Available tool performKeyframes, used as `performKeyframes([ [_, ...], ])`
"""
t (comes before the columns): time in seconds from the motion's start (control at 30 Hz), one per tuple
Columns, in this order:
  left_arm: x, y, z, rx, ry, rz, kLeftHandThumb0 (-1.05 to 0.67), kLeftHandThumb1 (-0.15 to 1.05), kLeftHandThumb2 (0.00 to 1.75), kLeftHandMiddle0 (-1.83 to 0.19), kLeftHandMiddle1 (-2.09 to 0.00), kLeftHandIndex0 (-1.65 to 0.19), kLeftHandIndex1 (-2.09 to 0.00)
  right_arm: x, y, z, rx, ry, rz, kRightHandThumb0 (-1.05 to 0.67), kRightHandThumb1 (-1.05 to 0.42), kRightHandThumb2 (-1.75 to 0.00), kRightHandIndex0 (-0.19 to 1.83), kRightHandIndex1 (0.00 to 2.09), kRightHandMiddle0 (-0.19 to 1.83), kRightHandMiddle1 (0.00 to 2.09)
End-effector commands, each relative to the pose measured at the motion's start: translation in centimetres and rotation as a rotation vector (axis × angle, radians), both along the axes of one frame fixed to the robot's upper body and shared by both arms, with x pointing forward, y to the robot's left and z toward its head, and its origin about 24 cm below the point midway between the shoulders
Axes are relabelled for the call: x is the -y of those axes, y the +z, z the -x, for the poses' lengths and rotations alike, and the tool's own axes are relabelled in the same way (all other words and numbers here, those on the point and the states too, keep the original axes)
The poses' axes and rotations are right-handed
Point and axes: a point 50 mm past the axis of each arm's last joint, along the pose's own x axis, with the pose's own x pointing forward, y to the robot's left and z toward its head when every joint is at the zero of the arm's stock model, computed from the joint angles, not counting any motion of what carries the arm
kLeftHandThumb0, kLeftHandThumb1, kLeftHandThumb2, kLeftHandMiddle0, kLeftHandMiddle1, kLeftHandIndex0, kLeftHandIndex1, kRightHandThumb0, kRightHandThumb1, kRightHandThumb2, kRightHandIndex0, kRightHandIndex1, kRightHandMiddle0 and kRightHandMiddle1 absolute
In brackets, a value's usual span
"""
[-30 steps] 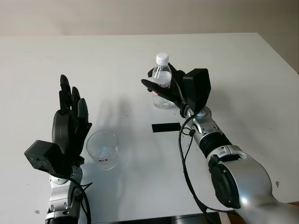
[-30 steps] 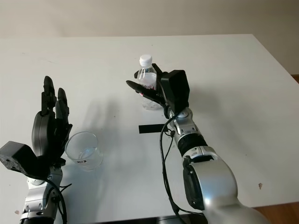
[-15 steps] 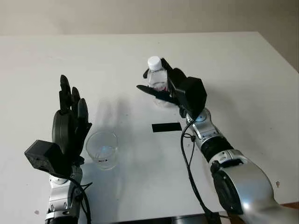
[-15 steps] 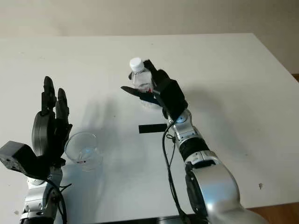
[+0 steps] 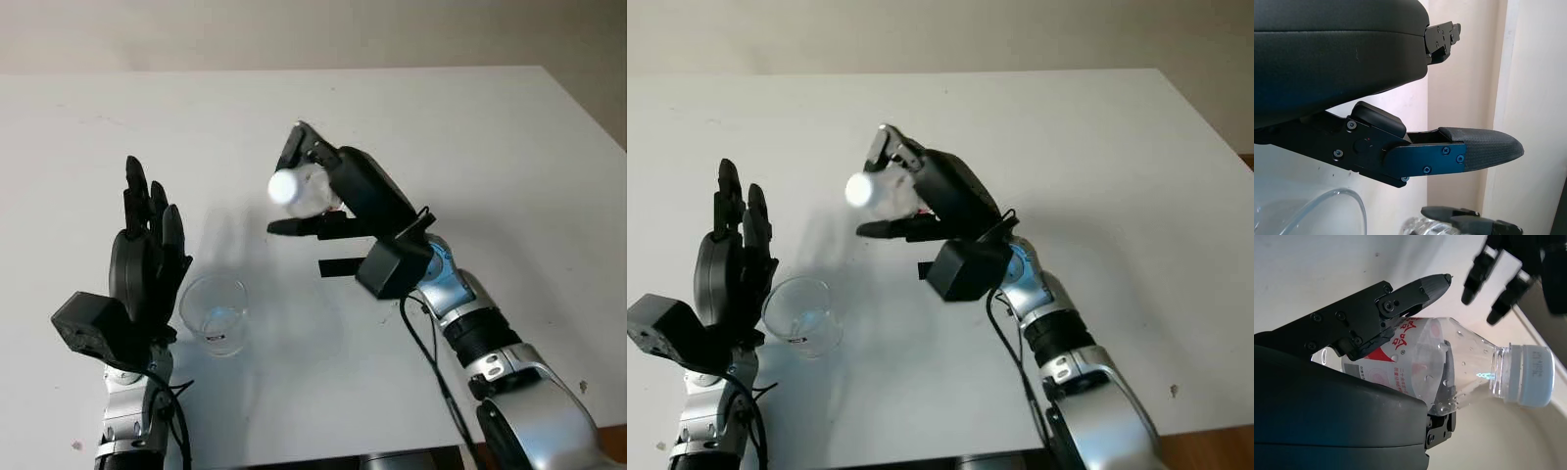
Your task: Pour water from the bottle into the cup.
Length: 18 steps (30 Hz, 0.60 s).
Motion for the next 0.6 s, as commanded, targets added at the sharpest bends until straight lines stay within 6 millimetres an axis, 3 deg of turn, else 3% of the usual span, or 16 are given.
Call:
performKeyframes([
  [0.0,-0.5,0.3,-0.2,0.018,0.005,-0.007,-0.92,1.05,0.55,0.15,0.0,0.19,0.0,-0.2,0.6,0.4,0.075,0.017,0.044,-0.3,-1.04,-0.1,1.11,2.09,0.85,2.09],
  [0.3,-0.8,0.4,-0.3,0.03,0.019,0.01,-0.92,1.05,0.55,0.14,0.0,0.19,0.0,-1.3,0.4,0.0,0.21,0.017,0.188,-0.31,-1.01,-0.06,1.02,2.09,0.78,2.09],
  [0.57,-0.5,0.3,-0.5,0.036,0.012,0.017,-0.95,1.05,0.52,0.13,0.0,0.19,0.0,-2.9,0.8,-0.2,0.33,0.047,0.246,-0.32,-1.02,-0.06,1.11,2.09,0.83,2.09],
])
